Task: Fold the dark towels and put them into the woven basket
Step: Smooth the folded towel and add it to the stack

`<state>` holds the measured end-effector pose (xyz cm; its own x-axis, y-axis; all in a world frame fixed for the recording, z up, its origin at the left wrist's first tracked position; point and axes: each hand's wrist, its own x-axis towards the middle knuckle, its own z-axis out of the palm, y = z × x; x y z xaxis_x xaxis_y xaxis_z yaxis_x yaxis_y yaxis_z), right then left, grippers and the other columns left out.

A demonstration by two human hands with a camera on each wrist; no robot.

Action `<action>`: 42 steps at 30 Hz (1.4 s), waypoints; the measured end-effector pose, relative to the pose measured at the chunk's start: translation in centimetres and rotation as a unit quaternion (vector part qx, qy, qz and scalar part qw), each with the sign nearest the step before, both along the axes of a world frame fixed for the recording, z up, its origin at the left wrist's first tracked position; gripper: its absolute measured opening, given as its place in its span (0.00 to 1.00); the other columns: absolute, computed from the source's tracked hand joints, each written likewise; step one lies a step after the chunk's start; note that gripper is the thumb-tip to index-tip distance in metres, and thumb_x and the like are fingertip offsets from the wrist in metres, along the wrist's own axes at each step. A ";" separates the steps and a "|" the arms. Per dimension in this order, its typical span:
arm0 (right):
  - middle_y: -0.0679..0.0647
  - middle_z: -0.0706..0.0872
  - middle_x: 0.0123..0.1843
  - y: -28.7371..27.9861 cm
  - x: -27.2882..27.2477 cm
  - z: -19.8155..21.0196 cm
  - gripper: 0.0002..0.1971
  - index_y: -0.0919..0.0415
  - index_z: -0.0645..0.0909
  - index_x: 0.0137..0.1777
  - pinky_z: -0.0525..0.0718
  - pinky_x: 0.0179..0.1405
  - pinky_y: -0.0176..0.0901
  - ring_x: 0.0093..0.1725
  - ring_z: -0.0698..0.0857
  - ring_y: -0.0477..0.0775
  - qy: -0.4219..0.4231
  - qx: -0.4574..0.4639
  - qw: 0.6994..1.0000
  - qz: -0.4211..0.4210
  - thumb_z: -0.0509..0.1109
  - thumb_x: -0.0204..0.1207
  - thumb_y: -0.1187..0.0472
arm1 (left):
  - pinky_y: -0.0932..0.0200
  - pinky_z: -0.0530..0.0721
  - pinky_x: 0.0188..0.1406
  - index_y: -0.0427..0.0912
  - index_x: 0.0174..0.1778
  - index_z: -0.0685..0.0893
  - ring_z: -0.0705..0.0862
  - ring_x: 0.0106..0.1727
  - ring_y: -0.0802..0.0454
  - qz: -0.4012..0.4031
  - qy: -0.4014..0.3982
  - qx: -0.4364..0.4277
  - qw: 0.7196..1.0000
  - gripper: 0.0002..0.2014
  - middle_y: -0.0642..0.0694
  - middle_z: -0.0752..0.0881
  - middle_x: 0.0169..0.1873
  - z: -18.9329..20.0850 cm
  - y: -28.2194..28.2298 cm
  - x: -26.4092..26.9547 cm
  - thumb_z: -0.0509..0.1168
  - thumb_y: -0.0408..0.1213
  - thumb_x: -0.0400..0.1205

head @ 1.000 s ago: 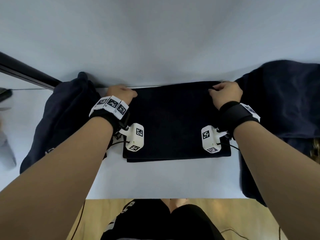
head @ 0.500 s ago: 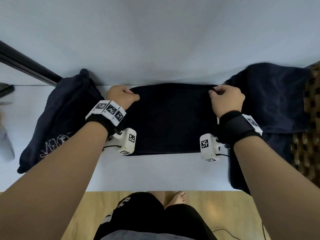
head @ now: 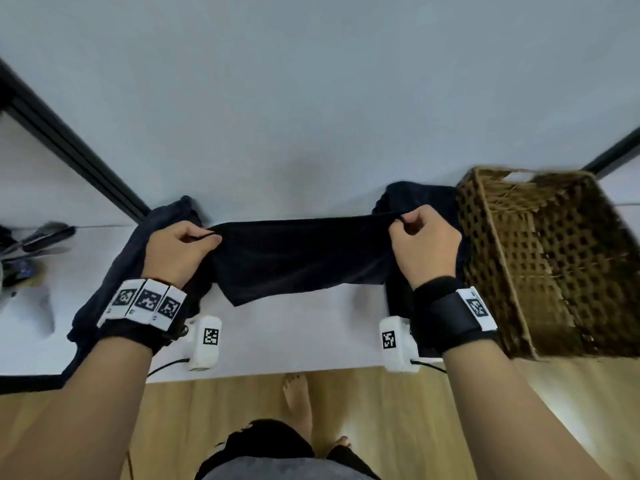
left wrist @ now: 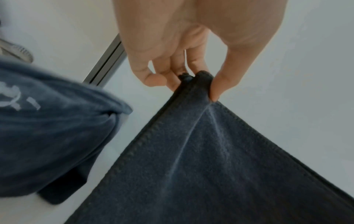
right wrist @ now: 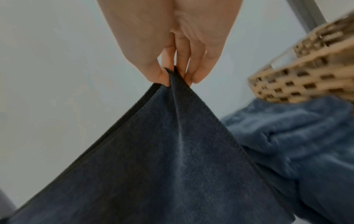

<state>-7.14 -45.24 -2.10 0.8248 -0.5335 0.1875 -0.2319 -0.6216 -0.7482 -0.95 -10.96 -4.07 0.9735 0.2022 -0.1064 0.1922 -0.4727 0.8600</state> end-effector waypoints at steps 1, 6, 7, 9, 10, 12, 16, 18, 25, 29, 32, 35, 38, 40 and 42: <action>0.40 0.79 0.29 0.0 -0.5 1.7 0.08 0.53 0.77 0.36 0.68 0.37 0.14 0.32 0.78 0.37 -0.023 -0.008 1.000 0.008 0.72 0.73 0.62 | 0.62 0.81 0.47 0.53 0.29 0.88 0.85 0.38 0.59 0.009 -0.027 -0.012 1.000 0.10 0.57 0.89 0.32 1.7 0.2 -0.4 0.77 0.35 0.72; 0.39 0.78 0.33 -0.8 -2.0 10.3 0.08 0.51 0.75 0.40 0.67 0.37 0.21 0.35 0.77 0.43 -0.119 -0.054 0.990 0.044 0.71 0.77 0.60 | 0.72 0.80 0.37 0.63 0.30 0.89 0.82 0.31 0.67 0.041 -0.171 -0.064 0.982 0.13 0.60 0.87 0.28 11.0 0.6 -2.0 0.77 0.38 0.73; 0.37 0.77 0.33 -0.9 -2.3 11.8 0.08 0.51 0.75 0.40 0.67 0.38 0.21 0.36 0.78 0.43 -0.142 -0.056 0.987 0.045 0.71 0.77 0.60 | 0.75 0.79 0.36 0.65 0.30 0.89 0.82 0.32 0.69 0.044 -0.196 -0.065 0.977 0.14 0.63 0.87 0.28 12.7 0.8 -2.2 0.77 0.37 0.74; 0.36 0.78 0.33 -1.2 -2.8 14.4 0.07 0.51 0.77 0.40 0.68 0.40 0.26 0.38 0.80 0.43 -0.180 -0.058 0.981 0.039 0.71 0.77 0.59 | 0.80 0.78 0.35 0.62 0.31 0.89 0.83 0.33 0.73 0.054 -0.236 -0.059 0.969 0.12 0.67 0.87 0.29 15.8 0.9 -2.5 0.76 0.38 0.74; 0.37 0.80 0.34 -1.4 -3.1 15.3 0.06 0.50 0.78 0.40 0.70 0.43 0.30 0.39 0.81 0.43 -0.191 -0.056 0.979 0.037 0.71 0.77 0.58 | 0.81 0.77 0.35 0.58 0.33 0.89 0.82 0.33 0.74 0.056 -0.249 -0.050 0.966 0.09 0.66 0.88 0.30 17.1 1.1 -2.6 0.75 0.38 0.74; 0.36 0.81 0.35 -1.6 -3.8 16.7 0.05 0.50 0.79 0.40 0.72 0.44 0.32 0.39 0.81 0.39 -0.204 -0.049 0.977 0.031 0.71 0.77 0.57 | 0.83 0.76 0.35 0.52 0.38 0.89 0.81 0.32 0.75 0.050 -0.263 -0.020 0.963 0.04 0.61 0.87 0.33 19.0 1.1 -3.1 0.74 0.38 0.76; 0.37 0.82 0.35 -1.5 -5.1 18.2 0.04 0.50 0.78 0.43 0.70 0.40 0.17 0.38 0.81 0.33 -0.227 -0.037 0.973 0.013 0.72 0.75 0.57 | 0.77 0.77 0.38 0.54 0.34 0.84 0.82 0.34 0.71 0.051 -0.283 0.031 0.957 0.09 0.59 0.85 0.34 21.1 1.2 -4.8 0.72 0.35 0.77; 0.39 0.81 0.36 -1.4 -5.8 18.3 0.08 0.49 0.76 0.50 0.70 0.40 0.16 0.38 0.81 0.34 -0.228 -0.021 0.973 0.011 0.72 0.75 0.57 | 0.70 0.78 0.42 0.55 0.33 0.82 0.82 0.37 0.65 0.053 -0.293 0.038 0.954 0.11 0.59 0.85 0.35 21.7 1.3 -5.7 0.73 0.35 0.76; 0.38 0.86 0.43 -1.7 -6.8 17.3 0.05 0.46 0.87 0.50 0.73 0.48 0.34 0.36 0.80 0.36 -0.179 -0.006 0.983 0.026 0.71 0.78 0.56 | 0.83 0.72 0.34 0.59 0.42 0.87 0.81 0.32 0.66 0.059 -0.272 0.064 0.958 0.10 0.54 0.85 0.35 21.5 1.8 -7.4 0.78 0.39 0.72; 0.38 0.87 0.36 -1.5 -5.7 14.8 0.03 0.49 0.87 0.47 0.76 0.38 0.18 0.30 0.86 0.36 -0.141 0.076 0.986 0.045 0.72 0.78 0.58 | 0.74 0.82 0.27 0.49 0.40 0.86 0.89 0.27 0.57 0.029 -0.202 -0.029 0.978 0.09 0.40 0.88 0.42 18.7 1.6 -6.1 0.70 0.29 0.80; 0.49 0.90 0.36 -1.4 -3.8 12.1 0.05 0.62 0.88 0.51 0.90 0.43 0.37 0.33 0.91 0.45 -0.074 0.196 0.976 0.053 0.71 0.80 0.65 | 0.52 0.92 0.33 0.39 0.42 0.77 0.91 0.38 0.38 0.011 -0.087 -0.127 0.988 0.09 0.34 0.80 0.56 16.0 0.8 -4.7 0.60 0.23 0.85; 0.53 0.92 0.39 -1.5 -1.5 9.9 0.04 0.57 0.87 0.41 0.88 0.57 0.55 0.45 0.92 0.54 0.005 0.207 0.976 0.065 0.73 0.76 0.65 | 0.49 0.92 0.41 0.39 0.43 0.73 0.90 0.44 0.38 0.010 -0.012 -0.138 0.990 0.08 0.34 0.76 0.59 13.7 -0.2 -3.2 0.57 0.24 0.86; 0.55 0.92 0.42 -1.8 0.5 9.0 0.04 0.54 0.86 0.36 0.85 0.62 0.59 0.52 0.90 0.59 0.029 0.199 0.978 0.057 0.76 0.70 0.63 | 0.48 0.89 0.50 0.40 0.42 0.74 0.90 0.48 0.37 0.019 -0.008 -0.142 0.990 0.09 0.33 0.76 0.61 12.9 -0.6 -1.6 0.57 0.24 0.86; 0.52 0.92 0.44 -1.9 1.5 9.0 0.02 0.53 0.86 0.38 0.85 0.62 0.58 0.52 0.89 0.57 0.024 0.193 0.980 0.051 0.76 0.69 0.61 | 0.50 0.88 0.53 0.40 0.43 0.74 0.90 0.49 0.40 0.019 -0.023 -0.147 0.989 0.09 0.34 0.78 0.61 12.8 -0.5 -0.9 0.57 0.24 0.86; 0.47 0.91 0.46 -2.0 2.2 8.9 0.03 0.51 0.86 0.42 0.86 0.62 0.53 0.52 0.89 0.52 0.013 0.188 0.981 0.051 0.74 0.71 0.59 | 0.51 0.87 0.56 0.41 0.43 0.75 0.90 0.50 0.43 0.018 -0.046 -0.155 0.987 0.09 0.34 0.81 0.59 12.9 -0.4 -0.4 0.57 0.25 0.86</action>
